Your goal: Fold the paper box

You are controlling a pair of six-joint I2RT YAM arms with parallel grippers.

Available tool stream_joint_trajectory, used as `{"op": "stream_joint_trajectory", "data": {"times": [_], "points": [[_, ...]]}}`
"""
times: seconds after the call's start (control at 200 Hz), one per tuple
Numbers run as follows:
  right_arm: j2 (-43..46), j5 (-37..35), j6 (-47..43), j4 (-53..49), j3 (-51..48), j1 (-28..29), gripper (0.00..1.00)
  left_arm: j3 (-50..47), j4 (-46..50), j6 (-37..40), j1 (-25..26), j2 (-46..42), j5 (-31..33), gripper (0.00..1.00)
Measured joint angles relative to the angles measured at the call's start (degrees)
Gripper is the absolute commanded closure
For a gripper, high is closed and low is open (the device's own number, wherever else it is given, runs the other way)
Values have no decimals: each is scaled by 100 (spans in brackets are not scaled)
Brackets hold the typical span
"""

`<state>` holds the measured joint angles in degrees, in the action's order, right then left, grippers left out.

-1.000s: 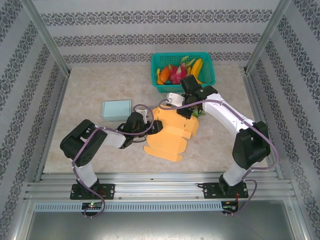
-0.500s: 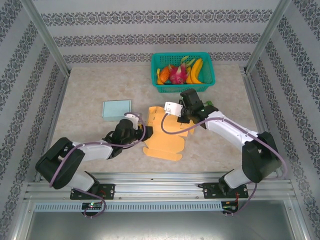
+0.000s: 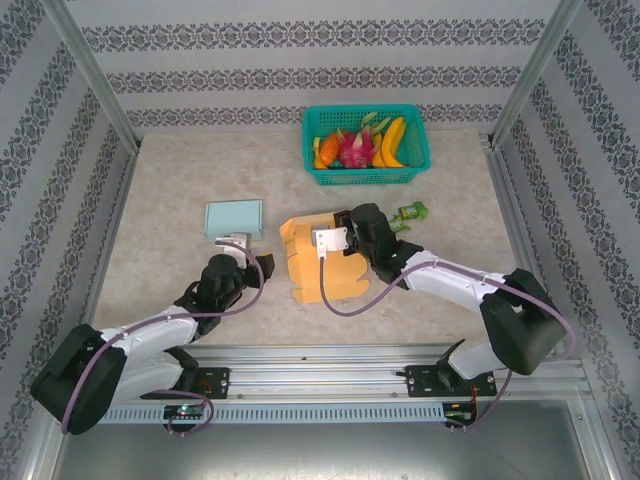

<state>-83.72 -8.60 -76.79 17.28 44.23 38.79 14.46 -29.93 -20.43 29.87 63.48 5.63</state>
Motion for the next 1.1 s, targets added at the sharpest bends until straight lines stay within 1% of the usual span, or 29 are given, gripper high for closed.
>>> {"op": "stream_joint_trajectory", "data": {"times": [0.14, 0.33, 0.475, 0.694, 0.834, 1.049, 1.099], "points": [[-348, 28, -487, 695, -402, 0, 100, -13, -109, 55, -74, 417, 42, 39], [-673, 24, -879, 1303, -455, 2, 100, 4, -570, 103, -74, 1263, -188, 40], [-741, 24, -1016, 1482, -514, 0, 100, 214, -680, 142, -74, 1722, -321, 41], [-739, 26, -1062, 1543, -564, 0, 100, 459, -804, 186, -166, 1926, -365, 43], [-739, 26, -1064, 1558, -573, 0, 100, 549, -839, 232, -186, 2098, -636, 45], [-739, 26, -1062, 1558, -573, 0, 100, 590, -1174, 319, -186, 2133, -1390, 47], [-739, 26, -1062, 1558, -573, 0, 100, 610, -1217, 334, -186, 2133, -1532, 49]]}}
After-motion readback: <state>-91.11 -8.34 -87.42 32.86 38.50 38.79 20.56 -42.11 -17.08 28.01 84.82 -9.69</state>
